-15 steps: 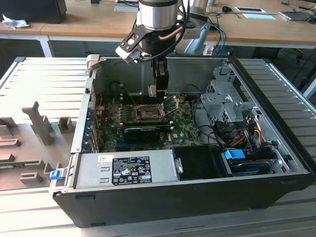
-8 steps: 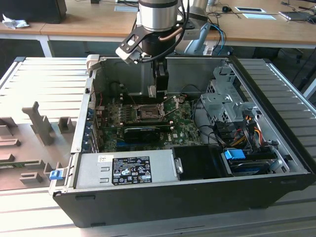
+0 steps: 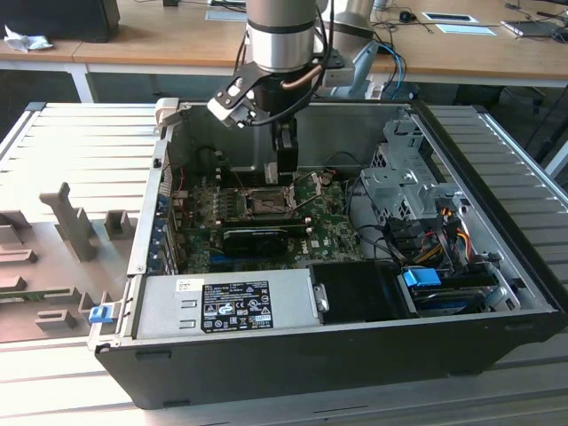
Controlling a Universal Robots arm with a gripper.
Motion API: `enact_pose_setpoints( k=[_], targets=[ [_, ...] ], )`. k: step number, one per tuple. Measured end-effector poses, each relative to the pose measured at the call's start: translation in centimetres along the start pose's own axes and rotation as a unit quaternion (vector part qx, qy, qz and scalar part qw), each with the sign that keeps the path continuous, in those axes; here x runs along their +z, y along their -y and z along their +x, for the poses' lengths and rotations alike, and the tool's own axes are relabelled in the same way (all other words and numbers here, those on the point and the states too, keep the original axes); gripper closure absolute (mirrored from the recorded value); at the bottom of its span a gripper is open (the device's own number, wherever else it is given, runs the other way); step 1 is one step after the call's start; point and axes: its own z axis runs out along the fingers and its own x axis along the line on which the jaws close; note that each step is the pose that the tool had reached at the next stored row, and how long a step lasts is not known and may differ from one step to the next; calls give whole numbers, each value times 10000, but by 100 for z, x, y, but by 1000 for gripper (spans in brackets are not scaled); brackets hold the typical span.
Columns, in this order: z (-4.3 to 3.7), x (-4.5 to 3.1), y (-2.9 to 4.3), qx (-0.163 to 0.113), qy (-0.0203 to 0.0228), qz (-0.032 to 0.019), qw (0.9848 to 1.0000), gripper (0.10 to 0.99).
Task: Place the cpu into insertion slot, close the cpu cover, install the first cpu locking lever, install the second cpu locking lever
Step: 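Place the cpu into insertion slot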
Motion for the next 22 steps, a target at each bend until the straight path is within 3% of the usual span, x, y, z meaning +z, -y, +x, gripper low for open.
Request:
enact_pose_setpoints(
  k=[9, 14, 16, 19, 22],
  targets=[
    [-2, 133, 12, -3, 0, -4, 10000, 553],
    [-2, 251, 33, -4, -1, -4, 10000, 553],
    [7, 315, 77, -87, -11, -5, 10000, 553],
    [22, 356, 85, -293, -30, -4, 9996, 553],
    [35, 372, 91, -302, -33, -5, 9995, 553]
  ],
)
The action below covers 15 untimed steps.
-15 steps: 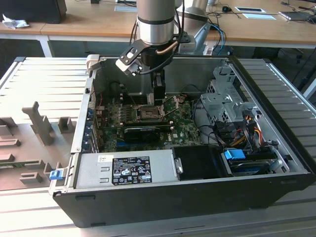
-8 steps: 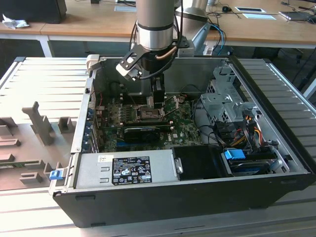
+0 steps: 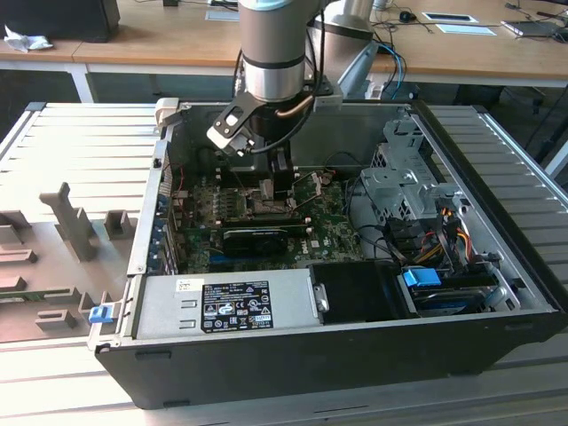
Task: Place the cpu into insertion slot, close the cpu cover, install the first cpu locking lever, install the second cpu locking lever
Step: 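Place the cpu into insertion slot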
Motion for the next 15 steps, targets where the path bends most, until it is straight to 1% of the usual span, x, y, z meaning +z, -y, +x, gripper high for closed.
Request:
enact_pose_setpoints(
  k=[2, 8, 11, 13, 15],
  targets=[
    [15, 5, 10, 0, 0, 1, 10000, 553],
    [100, 62, 63, 3, 1, 0, 10000, 553],
    [105, 85, 81, 92, 9, 0, 10000, 553],
    [111, 117, 95, 144, 13, -1, 9999, 553],
    [129, 173, 135, 150, 14, -2, 9999, 553]
  ],
)
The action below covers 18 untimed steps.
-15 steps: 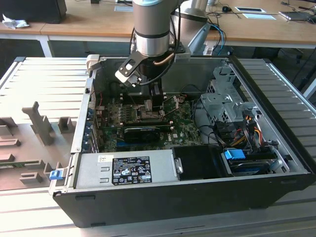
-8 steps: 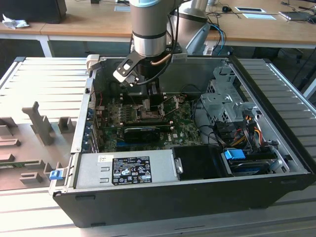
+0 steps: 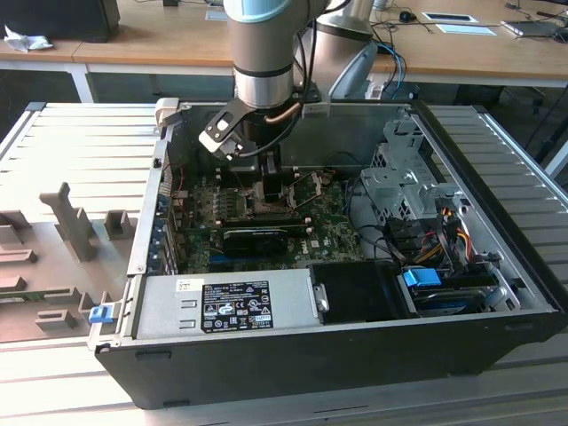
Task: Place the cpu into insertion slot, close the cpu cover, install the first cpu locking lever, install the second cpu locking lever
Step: 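Place the cpu into insertion slot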
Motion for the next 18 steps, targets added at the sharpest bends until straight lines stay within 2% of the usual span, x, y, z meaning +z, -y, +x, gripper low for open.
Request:
enact_pose_setpoints(
  k=[4, 18],
  targets=[
    [18, 93, 14, 71, 6, 2, 10000, 553],
    [25, 241, 8, 213, 19, 8, 9998, 553]
  ],
)
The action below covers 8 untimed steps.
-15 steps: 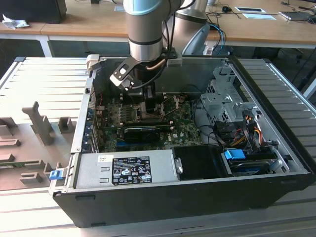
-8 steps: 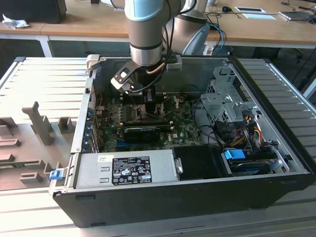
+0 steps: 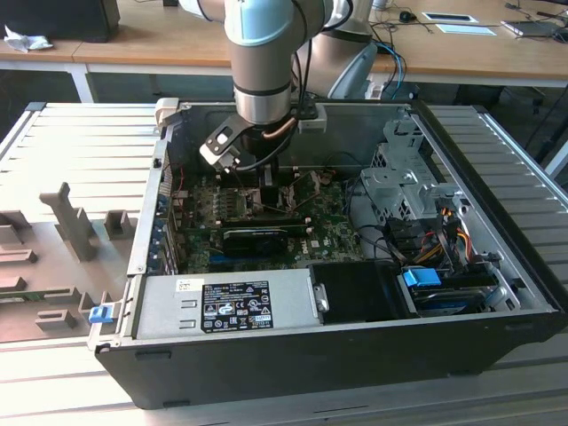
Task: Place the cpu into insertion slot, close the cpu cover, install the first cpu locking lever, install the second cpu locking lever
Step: 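Place the cpu into insertion slot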
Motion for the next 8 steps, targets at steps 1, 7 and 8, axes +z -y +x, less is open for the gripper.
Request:
enact_pose_setpoints(
  k=[1, 7, 8],
  targets=[
    [0, 0, 0, 0, 1, 1, 10000, 553],
    [1, 6, 0, 1, -1, 0, 10000, 541],
    [1, 7, 0, 1, -1, -1, 10000, 475]
  ],
)
